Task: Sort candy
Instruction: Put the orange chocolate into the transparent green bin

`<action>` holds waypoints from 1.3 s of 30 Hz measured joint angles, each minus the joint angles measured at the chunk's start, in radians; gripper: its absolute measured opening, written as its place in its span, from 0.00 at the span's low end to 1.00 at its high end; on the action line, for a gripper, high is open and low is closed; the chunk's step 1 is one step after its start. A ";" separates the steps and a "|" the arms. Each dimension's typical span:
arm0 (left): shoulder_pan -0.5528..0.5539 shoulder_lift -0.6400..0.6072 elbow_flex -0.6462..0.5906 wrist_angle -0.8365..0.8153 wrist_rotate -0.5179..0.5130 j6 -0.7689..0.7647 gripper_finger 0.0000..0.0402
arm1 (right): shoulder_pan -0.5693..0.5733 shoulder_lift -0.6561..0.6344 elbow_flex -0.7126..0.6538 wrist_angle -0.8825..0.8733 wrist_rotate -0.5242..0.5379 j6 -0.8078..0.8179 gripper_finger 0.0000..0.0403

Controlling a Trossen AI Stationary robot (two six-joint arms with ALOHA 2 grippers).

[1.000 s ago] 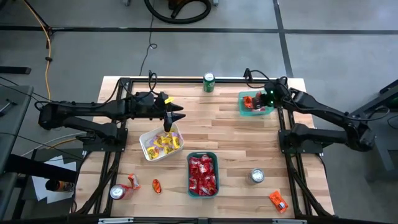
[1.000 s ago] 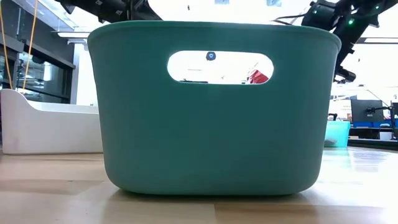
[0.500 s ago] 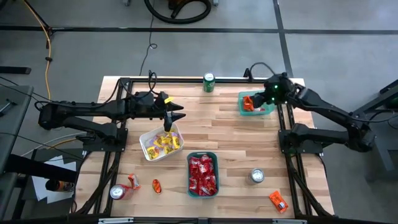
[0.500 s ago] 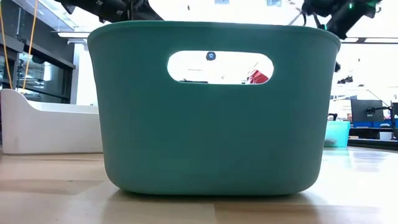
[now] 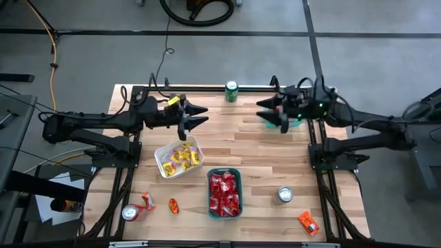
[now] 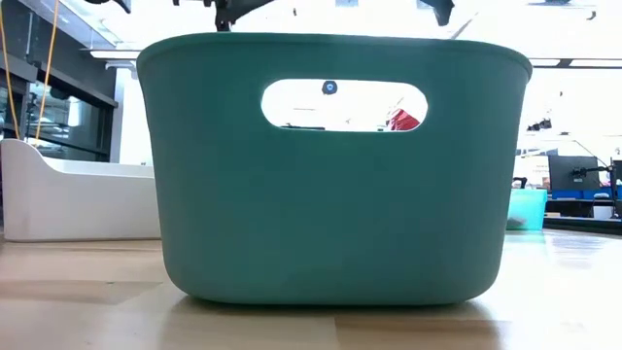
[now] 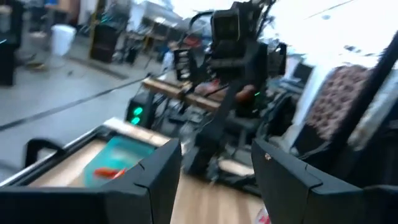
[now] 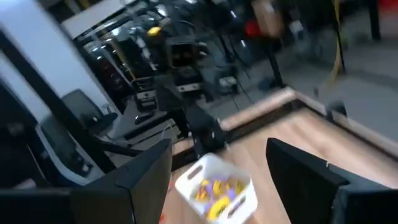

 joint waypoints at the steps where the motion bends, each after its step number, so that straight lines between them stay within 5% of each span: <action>1: 0.000 0.000 0.000 0.018 0.013 0.000 0.46 | 0.034 0.020 0.000 0.035 0.026 -0.050 0.64; 7: -0.001 0.000 0.000 0.033 0.052 0.016 0.46 | 0.154 0.159 -0.001 0.158 0.099 -0.319 0.64; 20: -0.011 0.000 0.011 -0.007 0.052 0.058 0.46 | 0.158 0.207 0.042 0.187 0.105 -0.334 0.64; 31: -0.318 0.162 0.520 -1.153 0.033 0.313 0.46 | 0.158 0.208 0.060 0.157 0.105 -0.364 0.64; 34: -0.444 0.243 0.586 -1.326 0.032 0.331 0.46 | 0.158 0.208 0.060 0.122 0.105 -0.364 0.64; 39: -0.659 0.352 0.570 -1.363 0.032 0.333 0.46 | 0.158 0.208 0.060 0.031 0.105 -0.364 0.64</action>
